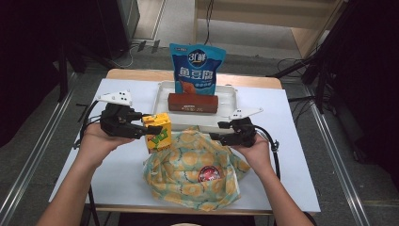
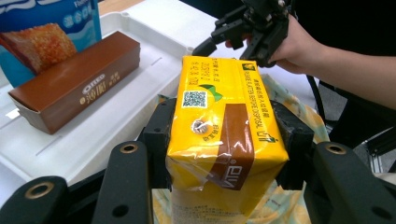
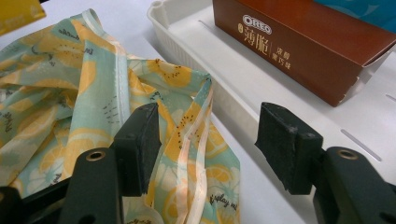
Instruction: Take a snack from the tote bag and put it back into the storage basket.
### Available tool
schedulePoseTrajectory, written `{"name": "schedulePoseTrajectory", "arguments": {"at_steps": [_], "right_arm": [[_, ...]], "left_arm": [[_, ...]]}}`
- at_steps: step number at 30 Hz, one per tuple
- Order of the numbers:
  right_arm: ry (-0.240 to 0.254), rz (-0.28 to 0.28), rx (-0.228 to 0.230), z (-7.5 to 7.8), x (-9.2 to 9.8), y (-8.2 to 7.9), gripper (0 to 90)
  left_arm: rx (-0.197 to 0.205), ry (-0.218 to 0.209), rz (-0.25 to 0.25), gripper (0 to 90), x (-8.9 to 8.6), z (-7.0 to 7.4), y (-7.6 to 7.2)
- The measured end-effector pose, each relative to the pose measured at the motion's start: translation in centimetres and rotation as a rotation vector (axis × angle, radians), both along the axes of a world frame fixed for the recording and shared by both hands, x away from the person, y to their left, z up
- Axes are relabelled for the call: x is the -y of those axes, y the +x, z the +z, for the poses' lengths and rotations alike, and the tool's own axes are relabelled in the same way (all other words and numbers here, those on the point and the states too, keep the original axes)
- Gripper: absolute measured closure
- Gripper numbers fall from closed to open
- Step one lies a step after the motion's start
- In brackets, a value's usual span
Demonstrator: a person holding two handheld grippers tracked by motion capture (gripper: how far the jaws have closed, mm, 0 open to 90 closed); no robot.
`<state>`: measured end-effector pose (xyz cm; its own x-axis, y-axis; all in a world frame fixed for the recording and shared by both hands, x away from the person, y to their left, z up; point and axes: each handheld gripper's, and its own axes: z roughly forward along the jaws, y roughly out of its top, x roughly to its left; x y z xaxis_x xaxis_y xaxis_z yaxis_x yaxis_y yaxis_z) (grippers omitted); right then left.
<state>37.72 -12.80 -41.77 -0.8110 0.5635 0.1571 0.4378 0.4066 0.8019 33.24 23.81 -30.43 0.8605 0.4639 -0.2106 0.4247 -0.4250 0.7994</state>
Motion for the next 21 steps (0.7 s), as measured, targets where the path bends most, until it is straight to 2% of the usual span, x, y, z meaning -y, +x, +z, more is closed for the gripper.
{"name": "schedulePoseTrajectory", "arguments": {"at_steps": [11,16,21], "right_arm": [[-0.004,0.011,-0.003,-0.1,-0.3,0.0,40.9],[0.0,0.014,-0.003,-0.1,-0.2,0.0,40.8],[0.011,0.016,-0.007,-0.1,-0.2,0.0,40.8]], "left_arm": [[0.003,0.005,-0.005,51.1,0.2,1.0,1.8],[-0.01,-0.012,-0.007,51.1,-0.1,0.9,2.8],[-0.013,-0.002,0.002,51.1,-0.4,1.0,3.9]]}}
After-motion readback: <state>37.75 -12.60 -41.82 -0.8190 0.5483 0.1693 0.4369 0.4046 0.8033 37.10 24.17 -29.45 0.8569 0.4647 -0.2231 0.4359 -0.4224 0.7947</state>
